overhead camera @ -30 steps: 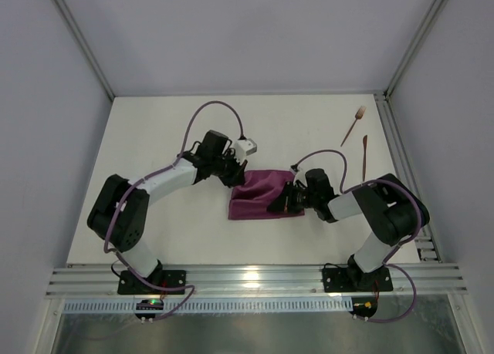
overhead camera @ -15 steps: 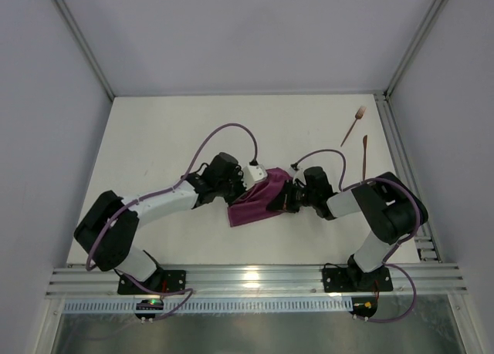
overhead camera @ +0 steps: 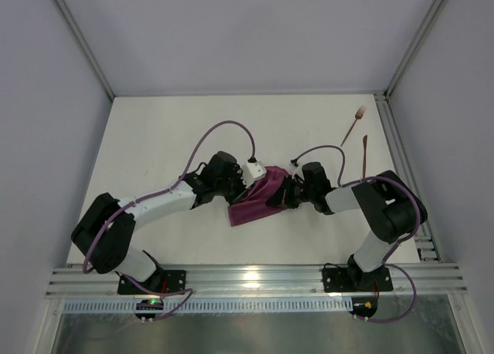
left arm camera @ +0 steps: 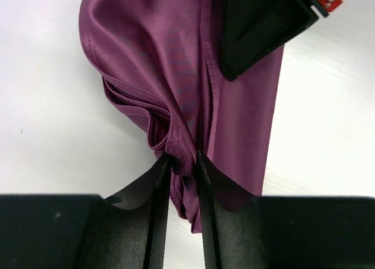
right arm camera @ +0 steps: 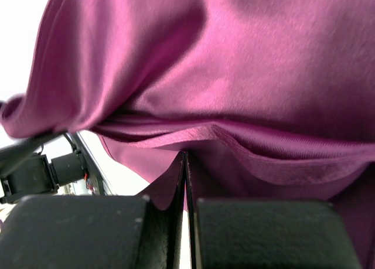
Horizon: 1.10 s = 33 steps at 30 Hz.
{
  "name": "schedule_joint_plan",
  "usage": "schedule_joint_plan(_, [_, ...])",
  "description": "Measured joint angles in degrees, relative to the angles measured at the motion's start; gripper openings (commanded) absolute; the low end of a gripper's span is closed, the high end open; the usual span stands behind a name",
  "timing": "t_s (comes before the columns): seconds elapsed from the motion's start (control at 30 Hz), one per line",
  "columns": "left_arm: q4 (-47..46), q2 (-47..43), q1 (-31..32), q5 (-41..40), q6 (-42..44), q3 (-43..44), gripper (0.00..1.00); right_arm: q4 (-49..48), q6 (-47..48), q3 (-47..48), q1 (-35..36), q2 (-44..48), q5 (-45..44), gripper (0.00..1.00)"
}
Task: Fold the napkin into a case and place the utensils inside
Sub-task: Fold the 2/3-rectangle-folded napkin at the center of the board.
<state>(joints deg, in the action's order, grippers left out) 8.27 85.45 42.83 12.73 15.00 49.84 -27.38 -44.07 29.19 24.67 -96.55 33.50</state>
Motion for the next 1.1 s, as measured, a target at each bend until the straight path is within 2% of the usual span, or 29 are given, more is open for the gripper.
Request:
schedule_joint_plan(0.13, [0.07, -0.26, 0.31, 2.36, 1.9, -0.02, 0.18, 0.15, -0.13, 0.92, -0.04, -1.22, -0.11, 0.04])
schedule_joint_plan(0.27, [0.2, -0.9, 0.92, 4.04, 6.08, -0.09, 0.16, -0.04, -1.03, 1.16, -0.04, -1.46, -0.17, 0.03])
schedule_joint_plan(0.77, [0.57, -1.84, 8.96, 3.39, 20.0, -7.15, 0.2, -2.62, -5.44, 0.72, -0.04, -2.12, -2.56, 0.03])
schedule_joint_plan(1.0, [0.63, -0.31, 11.17, 0.52, 22.27, -8.0, 0.2, -3.76, -6.91, 0.26, -0.04, -2.1, -3.39, 0.03])
schedule_joint_plan(1.1, [1.88, 2.32, 11.72, -0.35, 22.86, -6.86, 0.2, -2.05, -6.4, 0.26, -0.04, -0.96, -4.42, 0.06])
